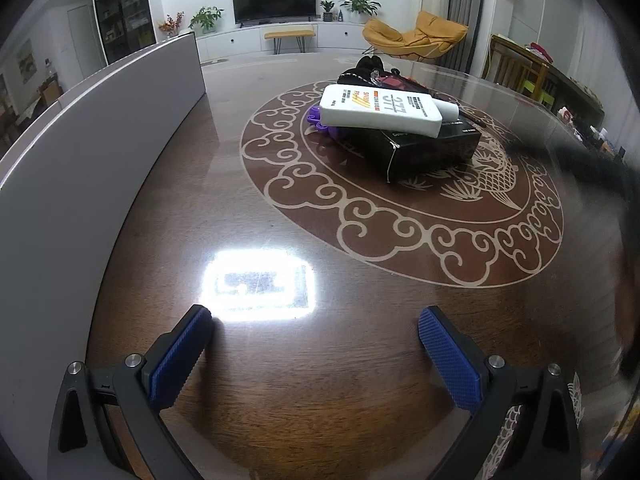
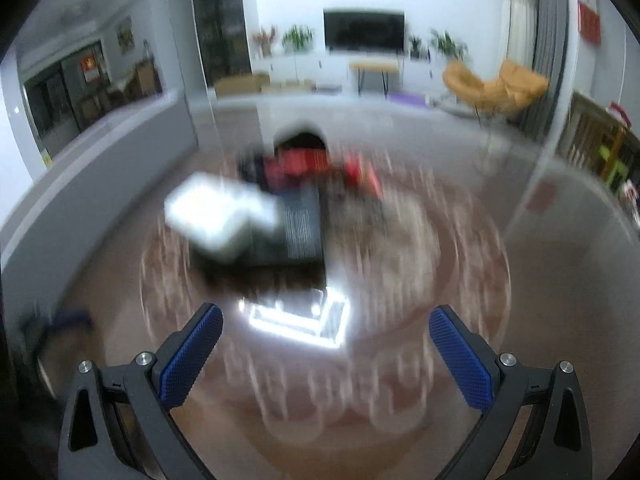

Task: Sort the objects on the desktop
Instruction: 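Lower the right gripper onto the black soap box and close it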

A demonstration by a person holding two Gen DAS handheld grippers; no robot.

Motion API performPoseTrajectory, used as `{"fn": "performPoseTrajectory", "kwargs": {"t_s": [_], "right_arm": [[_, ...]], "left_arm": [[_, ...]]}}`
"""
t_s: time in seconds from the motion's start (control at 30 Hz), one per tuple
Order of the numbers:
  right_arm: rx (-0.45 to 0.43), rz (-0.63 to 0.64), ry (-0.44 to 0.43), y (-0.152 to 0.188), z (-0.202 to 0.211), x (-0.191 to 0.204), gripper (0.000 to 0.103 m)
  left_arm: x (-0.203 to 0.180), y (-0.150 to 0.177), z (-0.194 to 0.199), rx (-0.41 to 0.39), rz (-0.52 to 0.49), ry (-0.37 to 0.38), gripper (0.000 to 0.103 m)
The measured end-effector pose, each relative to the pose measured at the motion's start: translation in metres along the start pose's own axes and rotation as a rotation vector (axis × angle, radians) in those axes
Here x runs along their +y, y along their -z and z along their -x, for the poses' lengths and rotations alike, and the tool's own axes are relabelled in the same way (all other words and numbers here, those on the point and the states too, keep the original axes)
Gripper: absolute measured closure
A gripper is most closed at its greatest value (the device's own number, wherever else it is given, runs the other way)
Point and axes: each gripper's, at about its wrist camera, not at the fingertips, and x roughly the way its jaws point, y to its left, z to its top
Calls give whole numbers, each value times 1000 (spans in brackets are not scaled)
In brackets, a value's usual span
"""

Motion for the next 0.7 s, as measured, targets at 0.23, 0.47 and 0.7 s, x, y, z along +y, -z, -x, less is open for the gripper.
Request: {"fn": "performPoseTrajectory", "kwargs": {"t_s": [0.23,0.47,0.7], "right_arm": [[75,57,11,-64,-64,18,3],[129,181,-466,-56,-38,60,28],[205,40,-196,-71,-67,16,28]], "left_arm": [[0,0,0,0,0,1,0],[0,1,1,0,0,2,0],[1,1,1,0,3,-5,0]]}}
